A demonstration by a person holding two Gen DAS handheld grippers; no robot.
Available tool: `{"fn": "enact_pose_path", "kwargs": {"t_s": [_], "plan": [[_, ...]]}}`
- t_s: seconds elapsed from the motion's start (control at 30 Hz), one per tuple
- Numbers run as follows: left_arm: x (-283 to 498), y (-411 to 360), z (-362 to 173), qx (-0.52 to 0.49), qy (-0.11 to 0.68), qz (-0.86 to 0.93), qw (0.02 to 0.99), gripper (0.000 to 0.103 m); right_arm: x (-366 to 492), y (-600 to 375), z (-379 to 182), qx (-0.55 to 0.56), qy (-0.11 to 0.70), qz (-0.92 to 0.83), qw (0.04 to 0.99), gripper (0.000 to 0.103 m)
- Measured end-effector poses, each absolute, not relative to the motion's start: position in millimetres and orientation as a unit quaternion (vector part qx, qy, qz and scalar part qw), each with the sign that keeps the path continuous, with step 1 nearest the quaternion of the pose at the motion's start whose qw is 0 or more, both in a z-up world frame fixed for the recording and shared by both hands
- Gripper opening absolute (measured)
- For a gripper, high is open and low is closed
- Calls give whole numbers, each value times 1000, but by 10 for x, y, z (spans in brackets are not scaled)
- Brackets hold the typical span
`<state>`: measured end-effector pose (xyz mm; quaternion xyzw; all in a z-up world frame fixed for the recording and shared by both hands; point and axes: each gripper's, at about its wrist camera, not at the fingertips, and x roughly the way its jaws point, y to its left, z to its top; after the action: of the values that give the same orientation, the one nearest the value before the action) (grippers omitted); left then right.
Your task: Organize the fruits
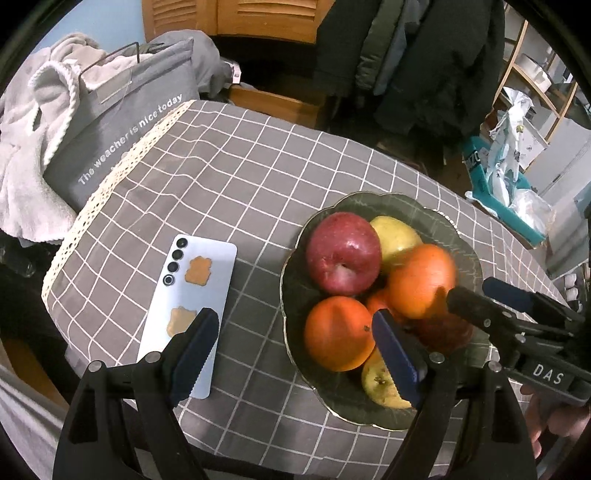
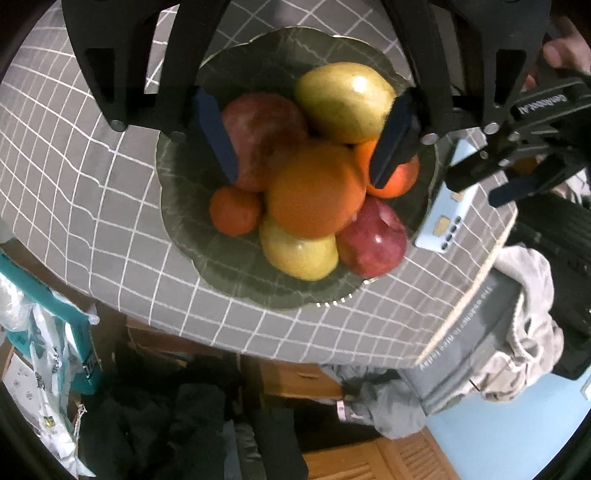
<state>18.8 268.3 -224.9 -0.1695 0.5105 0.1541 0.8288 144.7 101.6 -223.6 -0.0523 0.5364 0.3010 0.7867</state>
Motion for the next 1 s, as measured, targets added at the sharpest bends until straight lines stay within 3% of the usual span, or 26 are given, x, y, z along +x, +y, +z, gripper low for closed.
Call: {"fn": "enact_pose_path", "kwargs": {"t_s": [0.53, 1.0], "plan": [[122, 2484, -1632, -155, 448, 137, 870, 87, 1362, 687, -1528, -75, 458, 246, 851, 78], [20, 2098, -1000, -113, 380, 119, 910, 99, 1114, 228, -734, -63, 371, 206, 903, 78]]}}
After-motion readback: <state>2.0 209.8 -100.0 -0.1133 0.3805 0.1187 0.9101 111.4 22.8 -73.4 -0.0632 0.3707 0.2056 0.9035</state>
